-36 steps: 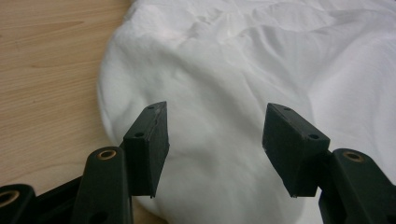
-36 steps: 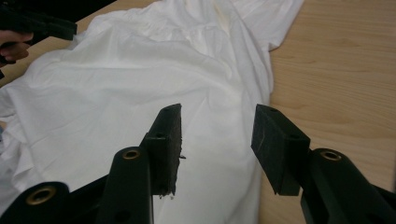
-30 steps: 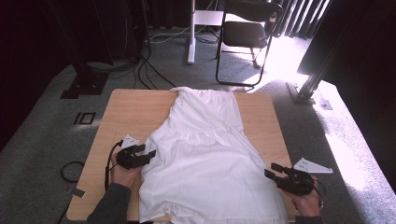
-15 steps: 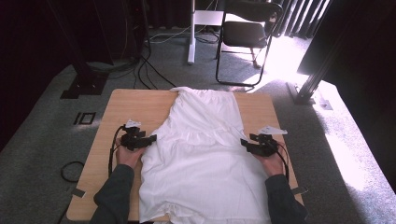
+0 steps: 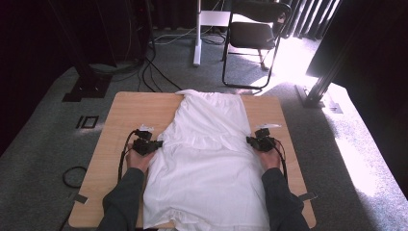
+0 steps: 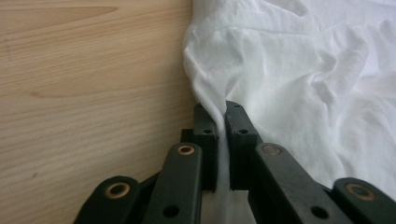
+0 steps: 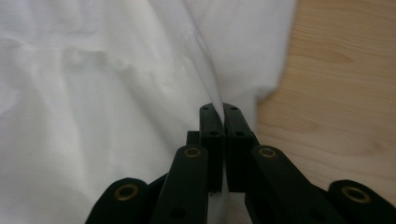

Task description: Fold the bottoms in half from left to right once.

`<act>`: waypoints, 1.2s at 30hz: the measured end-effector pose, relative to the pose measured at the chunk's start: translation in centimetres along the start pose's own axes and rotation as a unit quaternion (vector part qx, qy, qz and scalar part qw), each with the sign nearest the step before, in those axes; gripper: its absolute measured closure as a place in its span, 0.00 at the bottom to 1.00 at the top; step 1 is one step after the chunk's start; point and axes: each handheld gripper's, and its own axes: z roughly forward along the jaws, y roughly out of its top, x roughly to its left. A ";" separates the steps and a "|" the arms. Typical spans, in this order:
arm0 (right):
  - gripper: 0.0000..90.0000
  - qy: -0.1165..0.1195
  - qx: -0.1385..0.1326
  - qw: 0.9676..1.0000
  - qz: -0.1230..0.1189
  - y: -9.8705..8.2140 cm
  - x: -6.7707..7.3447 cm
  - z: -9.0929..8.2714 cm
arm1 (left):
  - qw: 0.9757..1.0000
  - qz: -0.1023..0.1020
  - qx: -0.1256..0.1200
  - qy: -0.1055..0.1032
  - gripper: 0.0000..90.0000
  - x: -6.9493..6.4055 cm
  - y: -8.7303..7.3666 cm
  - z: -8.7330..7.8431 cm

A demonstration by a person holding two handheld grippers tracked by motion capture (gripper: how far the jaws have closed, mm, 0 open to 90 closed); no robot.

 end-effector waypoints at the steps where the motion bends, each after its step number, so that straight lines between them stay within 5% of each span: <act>1: 0.99 -0.008 0.001 1.000 0.004 -0.2 -0.3 -0.2 | 1.000 0.001 0.000 0.000 0.97 0.0 -0.3 -0.3; 7: 0.99 -0.001 0.017 1.000 0.018 -2.3 -1.2 -1.4 | 1.000 0.020 -0.008 -0.015 0.97 -0.3 -3.5 -2.8; 13: 0.99 0.016 0.020 1.000 0.011 -5.1 0.4 -3.4 | 0.999 0.021 -0.005 -0.030 0.97 -1.0 -7.0 -5.8; 20: 0.99 0.048 0.019 0.998 0.024 -10.9 2.9 -8.4 | 0.998 0.029 0.012 -0.054 0.96 -2.1 -10.2 -8.5; 22: 0.97 0.055 0.026 0.998 0.020 -11.5 3.2 -9.1 | 0.997 0.045 0.005 -0.059 0.88 -2.5 -11.2 -9.3; 23: 0.97 0.055 0.026 0.998 0.020 -11.5 3.2 -9.1 | 0.997 0.045 0.005 -0.059 0.79 -2.5 -11.2 -9.3; 24: 0.86 0.059 0.028 0.998 0.014 -11.6 3.3 -9.3 | 0.997 0.047 -0.006 -0.053 0.79 -2.4 -11.1 -9.7; 26: 0.64 0.050 0.006 0.999 0.000 -10.5 3.3 -9.8 | 0.997 0.046 -0.049 -0.041 0.64 -2.0 -10.0 -10.9; 30: 0.58 0.057 -0.028 0.998 -0.012 -8.0 3.6 -10.2 | 0.995 0.048 -0.082 -0.035 0.57 -1.6 -7.5 -11.3; 31: 0.56 0.056 -0.036 0.998 -0.024 -6.8 4.0 -9.9 | 0.995 0.050 -0.079 -0.035 0.55 -1.6 -5.9 -10.4; 32: 0.57 0.060 -0.039 0.997 -0.040 -5.1 4.6 -8.9 | 0.995 0.050 -0.079 -0.035 0.52 -1.6 -5.9 -10.4; 33: 0.57 0.060 -0.039 0.997 -0.040 -5.1 4.6 -8.9 | 0.995 0.052 -0.073 -0.035 0.52 -1.7 -5.0 -9.6; 34: 0.57 0.077 -0.036 0.995 -0.053 -3.3 5.5 -7.0 | 0.996 0.059 -0.057 -0.035 0.51 -2.0 -3.5 -7.7; 36: 0.58 0.082 -0.032 0.995 -0.056 -2.8 5.8 -6.2 | 0.996 0.061 -0.045 -0.036 0.51 -2.1 -2.9 -6.6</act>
